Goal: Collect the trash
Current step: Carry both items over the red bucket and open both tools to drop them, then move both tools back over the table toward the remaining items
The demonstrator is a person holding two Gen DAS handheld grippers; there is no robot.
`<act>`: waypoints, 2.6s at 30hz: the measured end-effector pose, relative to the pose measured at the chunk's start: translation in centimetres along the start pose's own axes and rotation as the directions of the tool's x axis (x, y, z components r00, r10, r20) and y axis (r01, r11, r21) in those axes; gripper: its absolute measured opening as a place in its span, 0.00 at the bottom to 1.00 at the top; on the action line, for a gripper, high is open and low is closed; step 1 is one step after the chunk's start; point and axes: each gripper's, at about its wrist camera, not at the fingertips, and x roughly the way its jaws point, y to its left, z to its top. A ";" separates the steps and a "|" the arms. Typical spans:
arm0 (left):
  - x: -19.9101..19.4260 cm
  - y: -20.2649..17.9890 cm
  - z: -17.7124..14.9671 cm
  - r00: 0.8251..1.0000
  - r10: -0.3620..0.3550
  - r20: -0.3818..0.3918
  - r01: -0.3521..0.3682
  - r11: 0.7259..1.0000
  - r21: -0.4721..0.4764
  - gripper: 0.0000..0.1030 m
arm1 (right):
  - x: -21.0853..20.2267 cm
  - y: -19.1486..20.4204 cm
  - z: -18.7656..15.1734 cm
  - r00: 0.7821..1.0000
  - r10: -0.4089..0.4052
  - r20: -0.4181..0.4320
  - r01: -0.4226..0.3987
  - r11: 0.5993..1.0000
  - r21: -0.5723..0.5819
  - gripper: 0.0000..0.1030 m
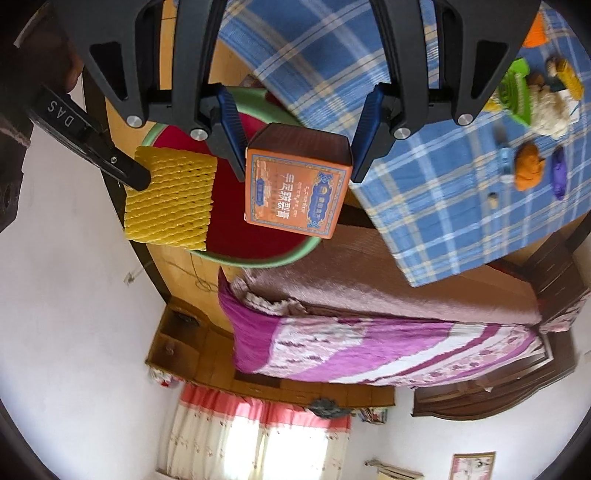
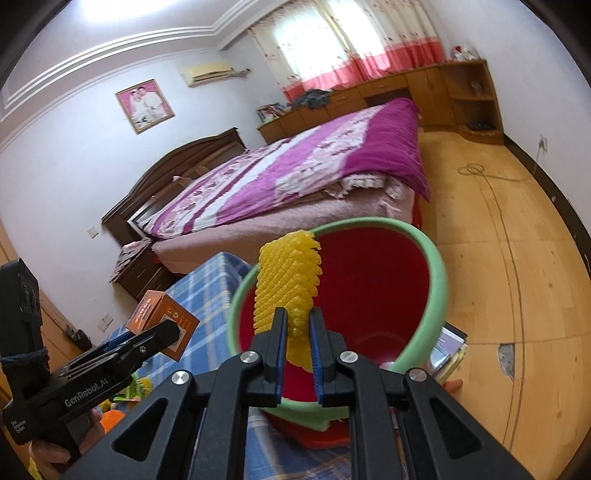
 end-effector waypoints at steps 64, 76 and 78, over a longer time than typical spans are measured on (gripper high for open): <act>-6.9 7.9 -5.3 0.980 0.200 -0.010 -0.199 0.968 -0.154 0.59 | -0.7 3.8 -2.3 0.999 0.016 -0.040 -0.016 1.000 -0.002 0.66; -10.1 13.4 -7.4 0.954 0.300 -0.002 -0.289 0.917 -0.273 0.59 | 0.5 7.3 -3.7 0.994 0.052 -0.096 -0.057 0.997 -0.050 0.66; -10.5 14.3 -7.8 0.948 0.319 -0.005 -0.307 0.906 -0.291 0.59 | 0.8 7.7 -4.0 0.993 0.055 -0.107 -0.061 0.996 -0.057 0.66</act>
